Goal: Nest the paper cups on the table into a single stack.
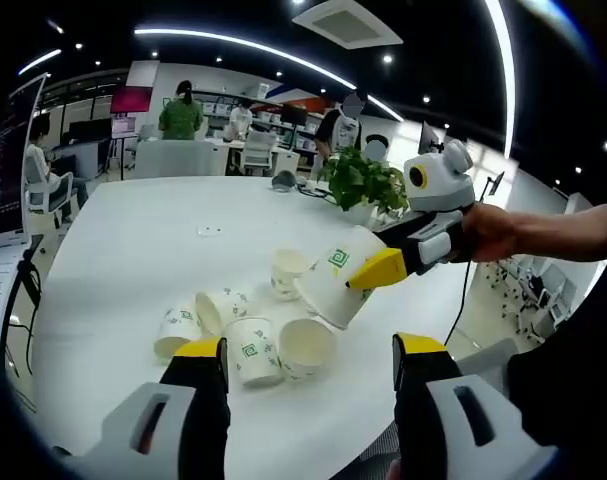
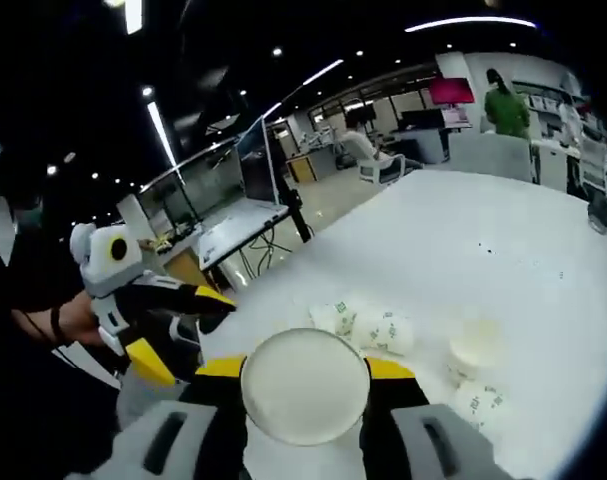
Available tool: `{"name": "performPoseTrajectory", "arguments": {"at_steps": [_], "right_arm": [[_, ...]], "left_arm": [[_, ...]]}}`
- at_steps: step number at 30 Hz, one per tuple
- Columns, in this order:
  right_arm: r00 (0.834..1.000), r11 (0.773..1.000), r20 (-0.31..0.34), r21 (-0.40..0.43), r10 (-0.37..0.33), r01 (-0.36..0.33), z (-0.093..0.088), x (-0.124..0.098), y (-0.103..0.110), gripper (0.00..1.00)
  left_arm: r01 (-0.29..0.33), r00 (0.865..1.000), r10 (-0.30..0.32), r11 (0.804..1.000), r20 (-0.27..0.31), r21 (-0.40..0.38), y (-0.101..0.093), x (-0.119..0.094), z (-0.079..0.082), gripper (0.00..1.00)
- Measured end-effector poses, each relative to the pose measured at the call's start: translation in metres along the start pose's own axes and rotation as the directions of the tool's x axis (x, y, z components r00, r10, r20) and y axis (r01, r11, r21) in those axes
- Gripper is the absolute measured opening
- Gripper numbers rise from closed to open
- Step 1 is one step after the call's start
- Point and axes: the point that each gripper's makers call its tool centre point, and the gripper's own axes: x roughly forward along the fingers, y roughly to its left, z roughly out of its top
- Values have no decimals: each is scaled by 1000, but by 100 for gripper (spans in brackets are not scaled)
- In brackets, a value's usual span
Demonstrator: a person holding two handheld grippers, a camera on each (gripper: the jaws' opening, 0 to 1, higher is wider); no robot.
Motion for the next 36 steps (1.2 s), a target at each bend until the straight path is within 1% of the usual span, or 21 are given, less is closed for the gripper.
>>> {"name": "performPoseTrajectory", "arguments": {"at_steps": [2, 4, 7, 9, 10, 11, 15, 19, 21, 22, 24, 25, 27, 28, 29, 30, 31, 32, 33, 34, 36], "right_arm": [[998, 999, 42, 35, 38, -39, 10, 2, 10, 43], [997, 997, 56, 50, 60, -62, 13, 4, 14, 43], [988, 988, 110, 98, 112, -123, 25, 6, 27, 43], [982, 982, 126, 112, 140, -154, 29, 6, 29, 43], [982, 983, 126, 98, 140, -153, 29, 6, 31, 43], [980, 980, 130, 108, 151, -165, 30, 7, 35, 43], [971, 967, 149, 145, 187, -209, 33, 10, 41, 43], [965, 957, 151, 163, 215, -238, 31, 14, 49, 43], [955, 945, 165, 178, 245, -273, 33, 15, 57, 43], [947, 933, 177, 193, 270, -302, 35, 15, 63, 43], [938, 921, 186, 207, 293, -329, 36, 16, 69, 43], [938, 921, 187, 207, 293, -329, 36, 17, 69, 43], [928, 908, 195, 222, 317, -356, 38, 18, 76, 43], [926, 905, 198, 223, 323, -363, 38, 18, 77, 43], [924, 903, 200, 224, 326, -367, 38, 19, 78, 43], [919, 896, 206, 231, 336, -379, 40, 19, 81, 43], [912, 886, 212, 238, 352, -398, 41, 18, 85, 43], [909, 883, 214, 240, 356, -403, 41, 19, 85, 43], [905, 877, 221, 247, 362, -412, 42, 19, 87, 43], [899, 868, 227, 257, 373, -425, 43, 19, 89, 43], [892, 857, 231, 266, 389, -442, 43, 19, 92, 43]], "left_arm": [[5, 1000, -5, 1000, 11, -3, -3, -1, 3, 63], [8, 1000, -8, 1000, 21, -2, -3, -1, 4, 63], [14, 999, -14, 1000, 34, -3, -9, -4, 9, 62], [13, 999, -13, 1000, 39, -1, -10, -5, 11, 62], [12, 999, -12, 1000, 41, 1, -10, -5, 11, 62], [9, 999, -9, 1000, 47, 8, -10, -6, 12, 61], [20, 998, -21, 1000, 62, 23, -9, -5, 12, 55], [37, 995, -41, 999, 91, 39, -14, -7, 19, 49], [43, 994, -48, 998, 100, 47, -14, -7, 20, 46], [49, 993, -54, 998, 102, 49, -15, -7, 20, 45], [59, 992, -65, 997, 109, 56, -19, -7, 23, 42], [68, 990, -75, 996, 116, 65, -24, -8, 26, 41], [77, 989, -87, 994, 124, 80, -33, -11, 31, 39], [80, 988, -91, 993, 127, 84, -36, -12, 33, 38], [83, 987, -94, 993, 129, 85, -32, -10, 31, 37], [90, 986, -101, 992, 130, 91, -31, -9, 30, 36], [94, 985, -107, 991, 133, 98, -36, -10, 33, 35], [97, 985, -111, 990, 134, 102, -37, -11, 33, 35], [102, 984, -116, 989, 137, 104, -32, -9, 31, 33], [106, 983, -120, 989, 139, 107, -31, -9, 30, 32], [126, 978, -143, 986, 155, 113, -35, -11, 33, 28]]}}
